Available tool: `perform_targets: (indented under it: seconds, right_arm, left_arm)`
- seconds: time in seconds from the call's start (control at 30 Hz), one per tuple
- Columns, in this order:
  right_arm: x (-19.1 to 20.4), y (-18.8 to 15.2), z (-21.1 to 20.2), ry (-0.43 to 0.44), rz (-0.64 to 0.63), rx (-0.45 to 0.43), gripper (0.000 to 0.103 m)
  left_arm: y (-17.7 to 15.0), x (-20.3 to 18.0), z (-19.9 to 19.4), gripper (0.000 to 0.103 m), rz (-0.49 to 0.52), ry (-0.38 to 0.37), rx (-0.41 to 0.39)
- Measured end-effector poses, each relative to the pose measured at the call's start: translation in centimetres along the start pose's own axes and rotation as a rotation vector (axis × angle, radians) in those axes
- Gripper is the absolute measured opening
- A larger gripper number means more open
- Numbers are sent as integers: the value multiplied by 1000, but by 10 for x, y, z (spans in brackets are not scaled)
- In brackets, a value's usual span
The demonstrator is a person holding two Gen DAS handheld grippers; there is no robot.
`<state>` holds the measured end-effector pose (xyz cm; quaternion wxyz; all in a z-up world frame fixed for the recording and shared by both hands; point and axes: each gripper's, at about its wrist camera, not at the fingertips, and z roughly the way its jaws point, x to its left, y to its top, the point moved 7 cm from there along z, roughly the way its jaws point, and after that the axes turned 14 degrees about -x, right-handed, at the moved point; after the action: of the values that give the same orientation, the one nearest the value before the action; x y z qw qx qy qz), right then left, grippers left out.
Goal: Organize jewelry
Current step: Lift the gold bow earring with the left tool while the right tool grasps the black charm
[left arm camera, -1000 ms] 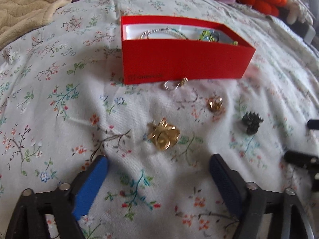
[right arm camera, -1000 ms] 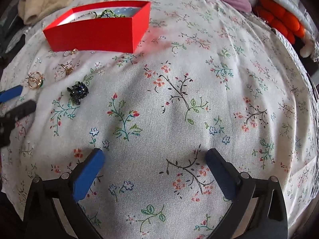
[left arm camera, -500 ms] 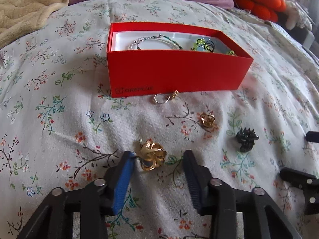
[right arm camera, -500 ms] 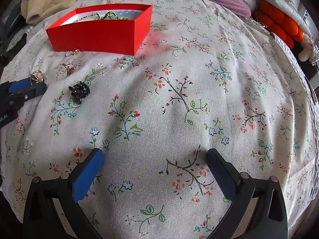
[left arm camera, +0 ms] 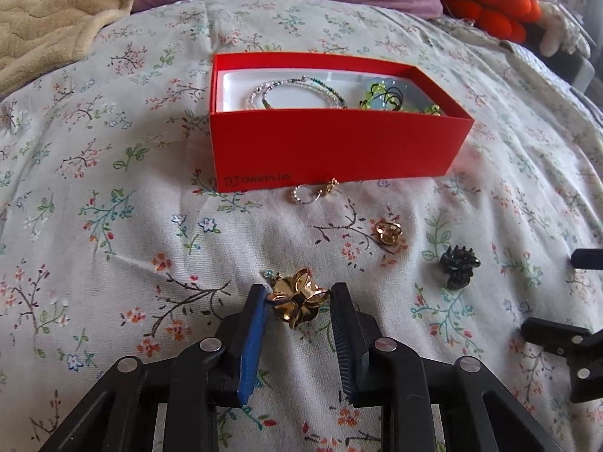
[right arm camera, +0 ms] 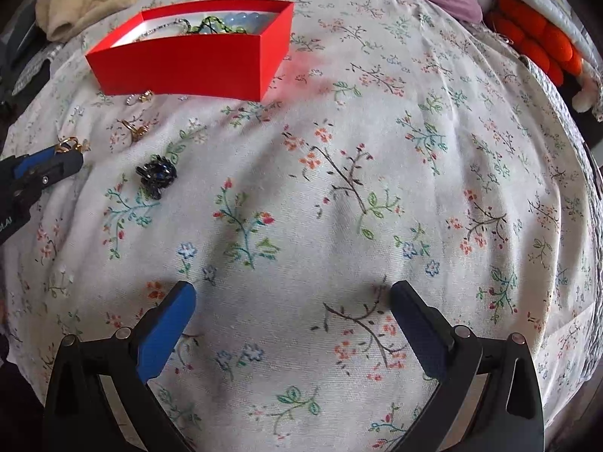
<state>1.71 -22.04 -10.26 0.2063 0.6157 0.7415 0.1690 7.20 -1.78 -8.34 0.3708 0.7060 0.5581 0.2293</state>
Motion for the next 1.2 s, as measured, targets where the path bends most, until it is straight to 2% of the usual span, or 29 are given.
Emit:
perform_targets:
  seconds: [0.23,0.53,0.73,0.9,1.2]
  right_arm:
    - [20,9,2,29,-19,-2,103]
    - [42,28,9,63,-1,5,93]
    - [57,43,16,63,-3,4,84]
    - [69,50,21,77,-7,6,70]
    - [86,60,26,106,2,4,52]
  left_arm:
    - [-2,13,-10,28,-35,18,16]
    - [-1,28,-19,28,-80,25,21]
    - [0,35,-21,28,-96,28,21]
    - [-1,40,-21,28,-105,34,28]
    - [-4,43,-21,28,-110,41,37]
